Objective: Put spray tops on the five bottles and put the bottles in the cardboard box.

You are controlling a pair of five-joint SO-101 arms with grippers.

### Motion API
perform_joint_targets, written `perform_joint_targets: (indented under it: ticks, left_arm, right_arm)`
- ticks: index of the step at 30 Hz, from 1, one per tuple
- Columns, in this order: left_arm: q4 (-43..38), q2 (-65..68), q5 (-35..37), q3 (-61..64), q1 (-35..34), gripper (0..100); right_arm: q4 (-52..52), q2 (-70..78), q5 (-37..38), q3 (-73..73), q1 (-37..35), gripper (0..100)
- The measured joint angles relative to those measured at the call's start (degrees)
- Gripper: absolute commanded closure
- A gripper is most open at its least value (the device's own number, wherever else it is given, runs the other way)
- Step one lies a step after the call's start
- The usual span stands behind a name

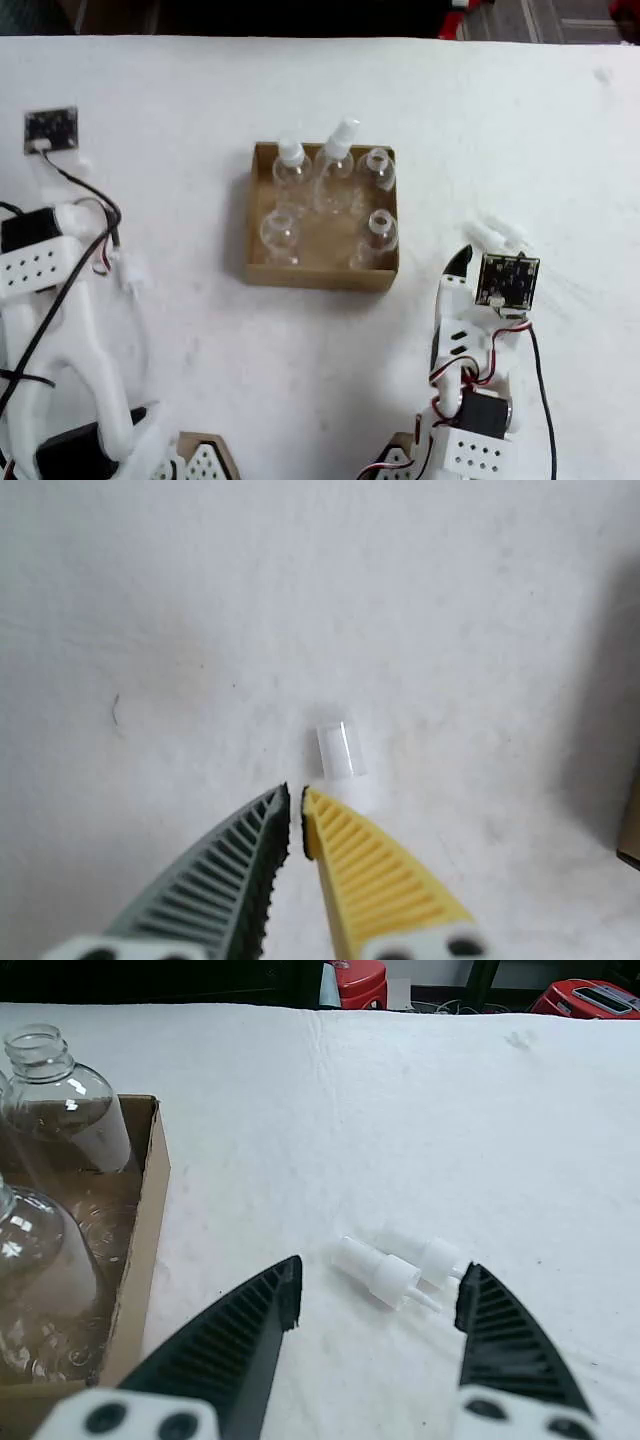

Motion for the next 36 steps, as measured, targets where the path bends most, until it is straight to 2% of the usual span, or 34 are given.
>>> perform_joint_targets:
  ticks: [2, 4, 10, 13, 17, 19, 23, 26, 30, 36]
  left_arm:
    - [-1.58, 0.0, 0.0, 2.81, -0.88, 82]
    - [-4.31, 0.0, 0.0, 5.01, -1.58, 79]
    - [-7.56, 0.0, 4.31, 5.98, -2.02, 91]
    - [-10.2, 1.67, 4.84, 5.98, -2.02, 92]
    - [-13.19, 10.9, 5.27, 3.78, -2.11, 92]
    - [-11.69, 16.97, 5.27, 0.18, -2.64, 92]
    - [-3.6, 28.13, 5.27, -9.41, -2.73, 90]
    - [0.44, 34.02, 5.27, -15.56, -2.73, 83]
    - [1.93, 36.92, 5.27, -18.81, -2.73, 73]
    - [2.64, 37.19, 7.3, -18.9, -2.73, 72]
  right_arm:
    - [0.0, 0.0, 0.0, 0.0, 0.0, 76.9]
    - [0.0, 0.0, 0.0, 0.0, 0.0, 76.9]
    - [0.0, 0.0, 0.0, 0.0, 0.0, 76.9]
    - [0.0, 0.0, 0.0, 0.0, 0.0, 76.9]
    - [0.0, 0.0, 0.0, 0.0, 0.0, 76.9]
    - [0.0, 0.0, 0.0, 0.0, 0.0, 76.9]
    - [0.0, 0.0, 0.0, 0.0, 0.0, 76.9]
    - [0.0, 0.0, 0.0, 0.0, 0.0, 76.9]
    - [0.0, 0.0, 0.0, 0.0, 0.0, 76.9]
    - [0.0, 0.0, 0.0, 0.0, 0.0, 76.9]
